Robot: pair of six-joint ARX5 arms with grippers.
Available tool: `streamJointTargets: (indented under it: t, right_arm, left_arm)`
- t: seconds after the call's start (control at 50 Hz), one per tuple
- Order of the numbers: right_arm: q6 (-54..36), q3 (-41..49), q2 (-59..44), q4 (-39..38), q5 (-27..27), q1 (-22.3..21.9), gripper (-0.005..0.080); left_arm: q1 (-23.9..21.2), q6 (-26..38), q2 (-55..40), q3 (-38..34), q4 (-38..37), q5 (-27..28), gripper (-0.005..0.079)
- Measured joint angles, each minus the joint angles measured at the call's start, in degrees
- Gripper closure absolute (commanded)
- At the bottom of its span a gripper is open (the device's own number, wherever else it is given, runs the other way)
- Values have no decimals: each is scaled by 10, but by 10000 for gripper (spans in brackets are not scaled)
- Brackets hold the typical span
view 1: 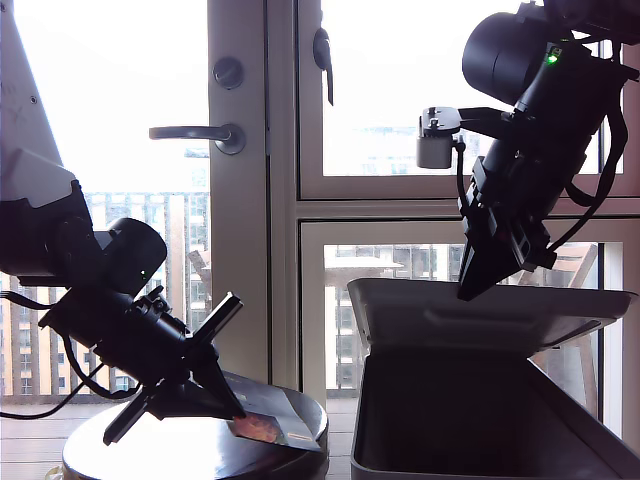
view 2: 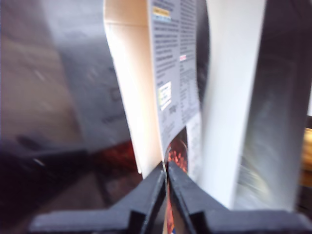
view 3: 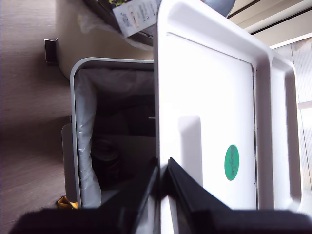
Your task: First open the recycling bin's lid, then pick the cardboard sleeve and place it inside the bin before closing the lid
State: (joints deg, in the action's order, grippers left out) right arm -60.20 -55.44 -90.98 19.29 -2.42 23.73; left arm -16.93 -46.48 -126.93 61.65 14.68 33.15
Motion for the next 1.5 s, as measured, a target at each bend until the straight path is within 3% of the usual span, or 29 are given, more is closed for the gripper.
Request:
streamJointTargets:
  t: [0.46, 0.72, 1.0, 1.5]
  right_arm:
    - [0, 0, 0, -2, 0, 0, 765]
    - [0, 0, 0, -3, 0, 0, 765]
    - [0, 0, 0, -4, 0, 0, 765]
    - [0, 0, 0, -4, 0, 0, 765]
  left_arm:
    - [76, -62, 0, 0, 29, 113, 764]
    - [79, -75, 0, 0, 38, 151, 764]
    - [64, -92, 0, 0, 56, 172, 764]
    - [-21, -132, 0, 0, 110, 175, 765]
